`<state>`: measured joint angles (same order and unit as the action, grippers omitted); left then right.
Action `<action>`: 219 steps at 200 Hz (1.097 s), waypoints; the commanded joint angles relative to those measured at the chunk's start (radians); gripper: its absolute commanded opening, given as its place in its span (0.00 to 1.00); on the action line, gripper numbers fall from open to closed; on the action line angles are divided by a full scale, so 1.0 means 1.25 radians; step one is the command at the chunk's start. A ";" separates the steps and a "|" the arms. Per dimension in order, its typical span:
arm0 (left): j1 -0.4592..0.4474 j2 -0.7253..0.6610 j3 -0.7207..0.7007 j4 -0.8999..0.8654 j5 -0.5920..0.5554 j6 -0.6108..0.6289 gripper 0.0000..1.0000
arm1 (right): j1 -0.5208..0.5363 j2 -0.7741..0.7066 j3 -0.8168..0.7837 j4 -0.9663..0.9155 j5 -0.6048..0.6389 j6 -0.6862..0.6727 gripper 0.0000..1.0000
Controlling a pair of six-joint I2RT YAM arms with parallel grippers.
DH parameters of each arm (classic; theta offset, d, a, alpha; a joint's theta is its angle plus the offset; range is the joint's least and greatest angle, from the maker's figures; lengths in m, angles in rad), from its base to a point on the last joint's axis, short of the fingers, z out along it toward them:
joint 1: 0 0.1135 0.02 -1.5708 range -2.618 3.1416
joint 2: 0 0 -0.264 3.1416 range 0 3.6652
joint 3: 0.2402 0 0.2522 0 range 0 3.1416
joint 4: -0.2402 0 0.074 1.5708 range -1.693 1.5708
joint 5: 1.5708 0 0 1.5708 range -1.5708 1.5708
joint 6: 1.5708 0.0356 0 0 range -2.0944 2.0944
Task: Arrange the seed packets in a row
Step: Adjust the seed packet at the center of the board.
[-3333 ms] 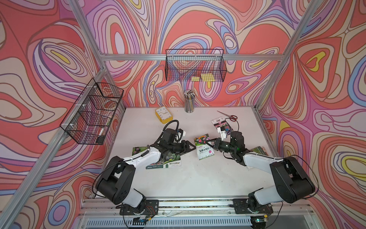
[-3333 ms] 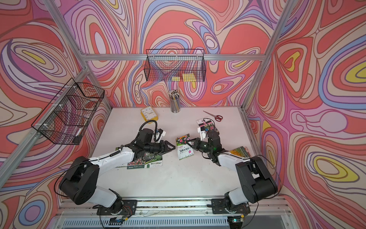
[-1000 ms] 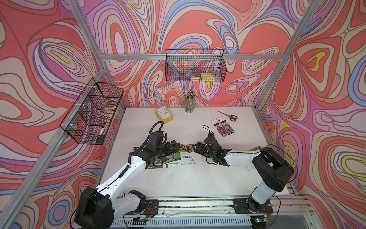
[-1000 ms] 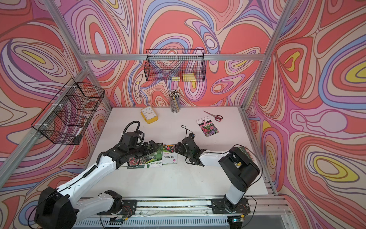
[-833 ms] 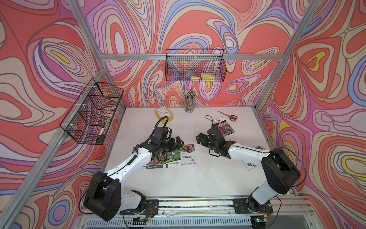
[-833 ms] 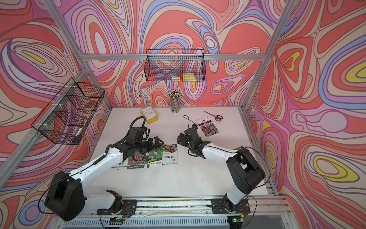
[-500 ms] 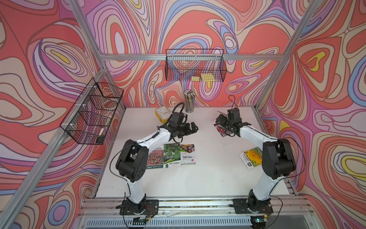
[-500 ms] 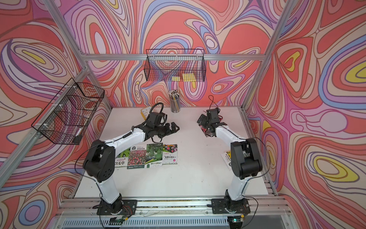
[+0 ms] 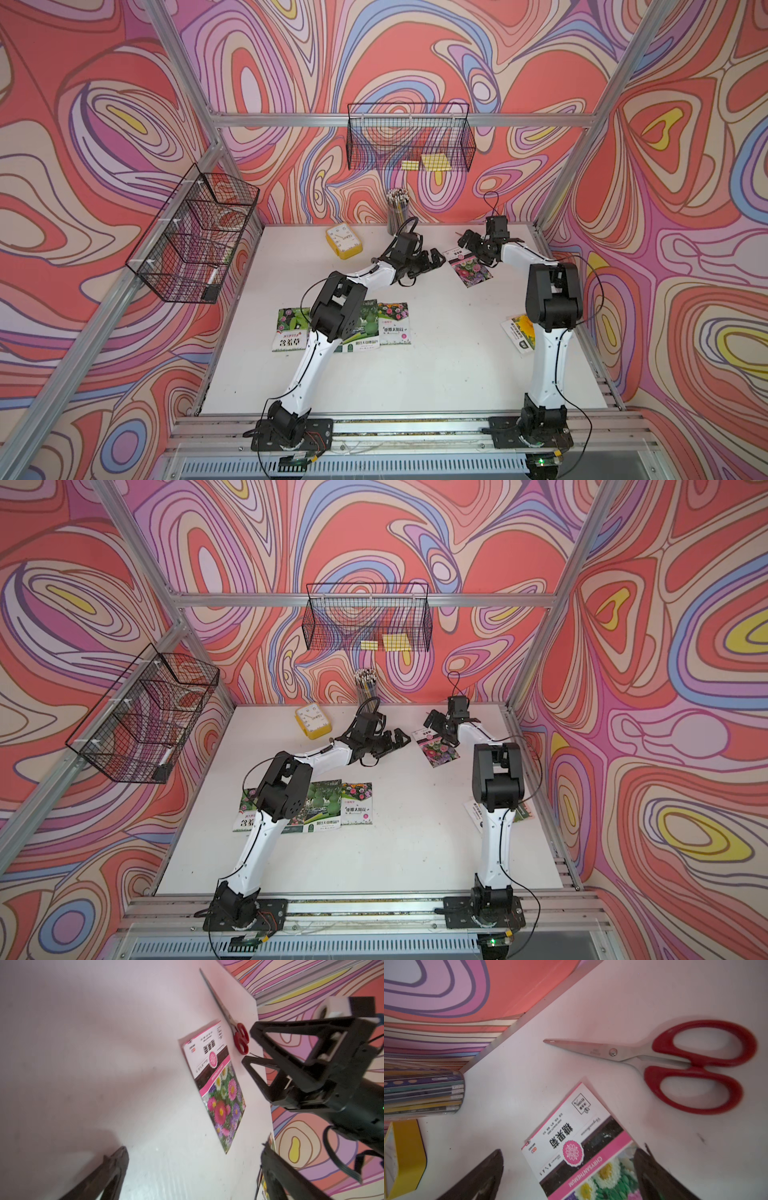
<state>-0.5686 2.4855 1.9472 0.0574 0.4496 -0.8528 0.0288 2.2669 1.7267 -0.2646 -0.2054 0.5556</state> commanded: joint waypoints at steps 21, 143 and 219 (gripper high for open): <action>0.001 0.058 0.065 -0.022 0.031 -0.040 0.99 | 0.005 0.107 0.072 0.022 -0.099 0.045 0.96; 0.025 -0.096 -0.183 -0.025 0.036 -0.012 0.99 | 0.079 -0.137 -0.505 0.431 -0.353 0.321 0.93; 0.004 -0.183 -0.303 0.008 0.059 0.003 0.99 | 0.136 -0.435 -0.584 0.308 -0.211 0.150 0.96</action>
<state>-0.5320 2.2860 1.6081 0.0872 0.4995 -0.8650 0.2054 1.8561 0.9539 0.2287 -0.5583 0.8837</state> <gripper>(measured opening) 0.991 0.946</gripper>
